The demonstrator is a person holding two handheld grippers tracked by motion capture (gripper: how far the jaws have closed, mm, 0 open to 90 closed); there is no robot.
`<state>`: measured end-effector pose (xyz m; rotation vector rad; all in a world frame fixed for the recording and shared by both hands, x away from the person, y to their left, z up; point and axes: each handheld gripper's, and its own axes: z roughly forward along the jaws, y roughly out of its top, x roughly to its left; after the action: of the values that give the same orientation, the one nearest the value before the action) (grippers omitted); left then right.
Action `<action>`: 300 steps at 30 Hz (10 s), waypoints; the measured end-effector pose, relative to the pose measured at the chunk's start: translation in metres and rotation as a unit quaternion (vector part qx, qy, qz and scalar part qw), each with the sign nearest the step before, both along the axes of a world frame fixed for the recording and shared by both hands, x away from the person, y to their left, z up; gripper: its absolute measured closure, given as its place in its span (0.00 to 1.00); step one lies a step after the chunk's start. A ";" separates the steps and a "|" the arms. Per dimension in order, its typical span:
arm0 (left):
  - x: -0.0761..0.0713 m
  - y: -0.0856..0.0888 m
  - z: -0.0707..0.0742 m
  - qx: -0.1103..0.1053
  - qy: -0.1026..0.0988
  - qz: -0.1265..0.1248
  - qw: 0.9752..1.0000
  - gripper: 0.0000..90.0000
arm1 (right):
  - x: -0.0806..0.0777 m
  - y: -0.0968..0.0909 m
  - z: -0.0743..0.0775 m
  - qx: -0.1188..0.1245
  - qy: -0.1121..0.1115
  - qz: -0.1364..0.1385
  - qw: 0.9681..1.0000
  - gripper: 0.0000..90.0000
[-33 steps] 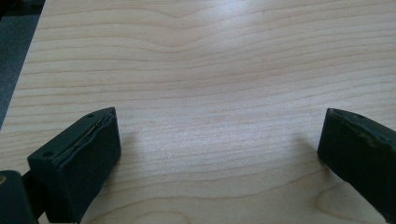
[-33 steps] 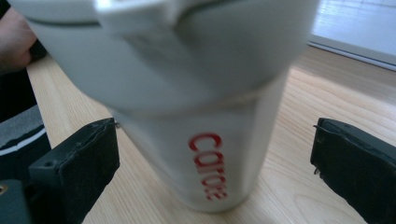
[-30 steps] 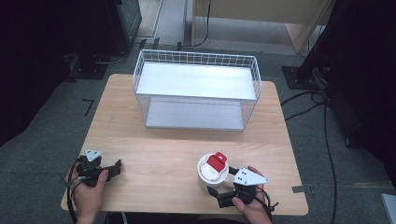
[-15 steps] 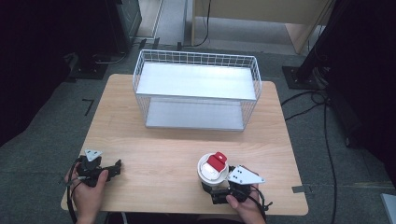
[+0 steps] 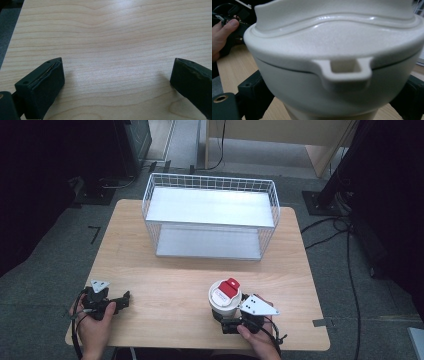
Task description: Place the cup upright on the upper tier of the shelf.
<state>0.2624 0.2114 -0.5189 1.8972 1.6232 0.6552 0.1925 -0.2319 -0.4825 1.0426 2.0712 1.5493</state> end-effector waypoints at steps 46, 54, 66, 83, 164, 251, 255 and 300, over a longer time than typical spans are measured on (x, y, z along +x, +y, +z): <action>0.000 0.000 0.000 0.000 0.000 0.000 1.000 0.00 | 0.004 -0.006 0.032 0.031 -0.065 -0.071 0.995 0.13; 0.000 0.000 0.000 0.000 0.000 0.000 1.000 0.00 | 0.010 -0.008 0.049 0.029 -0.098 -0.105 0.989 0.13; 0.000 0.000 0.000 0.000 -0.001 0.000 1.000 0.00 | 0.024 -0.005 0.076 0.046 -0.133 -0.127 0.982 0.13; 0.000 0.000 0.000 0.001 0.000 0.000 1.000 0.00 | 0.059 -0.001 0.127 0.073 -0.183 -0.162 0.967 0.13; 0.000 0.000 0.000 0.001 0.002 -0.007 1.000 0.00 | 0.238 0.023 0.168 0.026 -0.168 -0.257 0.951 0.02; 0.000 0.000 0.000 0.001 0.002 -0.009 1.000 0.00 | 0.080 -0.070 0.059 -0.009 -0.109 -0.277 0.955 0.00; 0.000 0.000 0.000 0.001 0.003 -0.009 1.000 0.00 | 0.074 -0.078 0.050 -0.014 -0.102 -0.286 0.953 0.00; 0.000 0.000 0.000 0.001 0.002 -0.009 1.000 0.00 | -0.002 -0.163 -0.018 -0.064 -0.027 -0.367 0.927 0.00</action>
<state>0.2622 0.2112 -0.5187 1.9121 1.6068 0.6464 0.1905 -0.3946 -0.5007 1.4726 1.4450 1.0237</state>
